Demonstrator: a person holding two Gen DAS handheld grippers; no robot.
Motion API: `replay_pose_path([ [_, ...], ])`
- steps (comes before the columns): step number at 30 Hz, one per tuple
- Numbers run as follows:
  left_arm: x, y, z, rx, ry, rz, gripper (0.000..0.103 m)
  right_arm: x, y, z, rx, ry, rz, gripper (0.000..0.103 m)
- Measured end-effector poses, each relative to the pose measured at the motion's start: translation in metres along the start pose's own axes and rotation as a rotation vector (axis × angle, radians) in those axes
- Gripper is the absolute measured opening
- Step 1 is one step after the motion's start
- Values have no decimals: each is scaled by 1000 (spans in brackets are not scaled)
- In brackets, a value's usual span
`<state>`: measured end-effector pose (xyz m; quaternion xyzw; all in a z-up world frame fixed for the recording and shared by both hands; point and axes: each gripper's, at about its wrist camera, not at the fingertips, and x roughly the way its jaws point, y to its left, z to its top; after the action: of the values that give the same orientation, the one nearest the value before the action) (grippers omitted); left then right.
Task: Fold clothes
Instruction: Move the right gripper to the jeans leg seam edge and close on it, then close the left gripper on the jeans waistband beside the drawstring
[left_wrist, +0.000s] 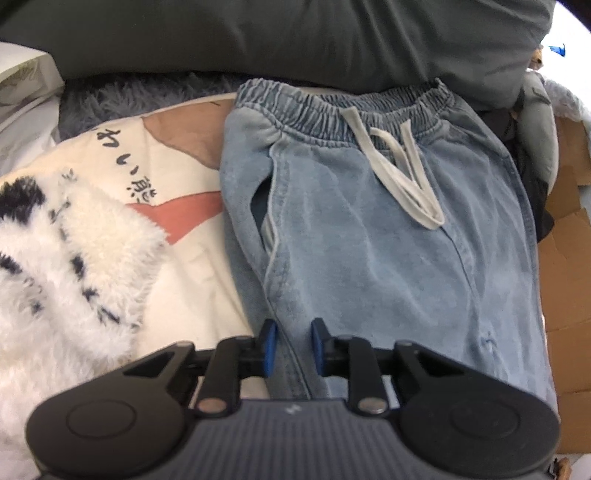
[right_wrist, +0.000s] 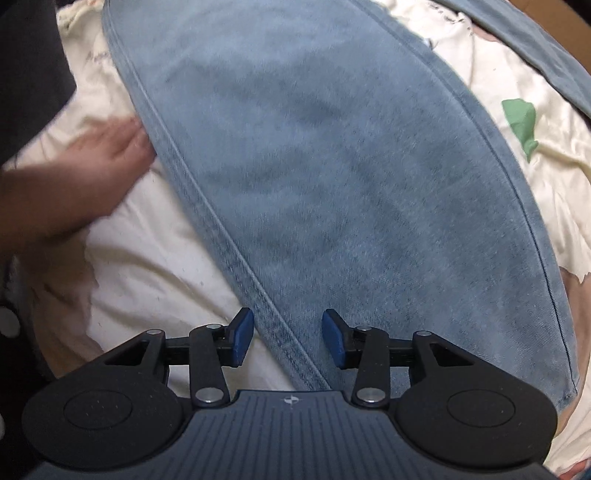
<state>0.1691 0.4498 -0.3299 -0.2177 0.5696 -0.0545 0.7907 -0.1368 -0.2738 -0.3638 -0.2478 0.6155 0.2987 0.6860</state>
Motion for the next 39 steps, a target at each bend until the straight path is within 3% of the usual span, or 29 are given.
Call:
replay_pose_path([
  [11,-5,-1,4,9,-33,5,23,-17,-9,-10,94,-15,-135,50],
  [18,1,5,4,-26,-53,-18,22,-5,-1,-14,160,-11,-145,44],
  [22,6,6,4,9,-98,26,26,0,3,-16,162,-29,-159,44],
  [23,9,8,5,4,-103,27,28,-1,2,-17,162,-29,-148,42],
  [24,11,11,6,-4,-107,27,28,-2,1,-18,162,-27,-134,24],
  [26,14,16,7,-55,-104,12,28,-6,-3,-18,166,-19,-117,9],
  [39,-20,20,7,-120,-188,-146,25,-36,-26,-11,227,-50,-98,6],
])
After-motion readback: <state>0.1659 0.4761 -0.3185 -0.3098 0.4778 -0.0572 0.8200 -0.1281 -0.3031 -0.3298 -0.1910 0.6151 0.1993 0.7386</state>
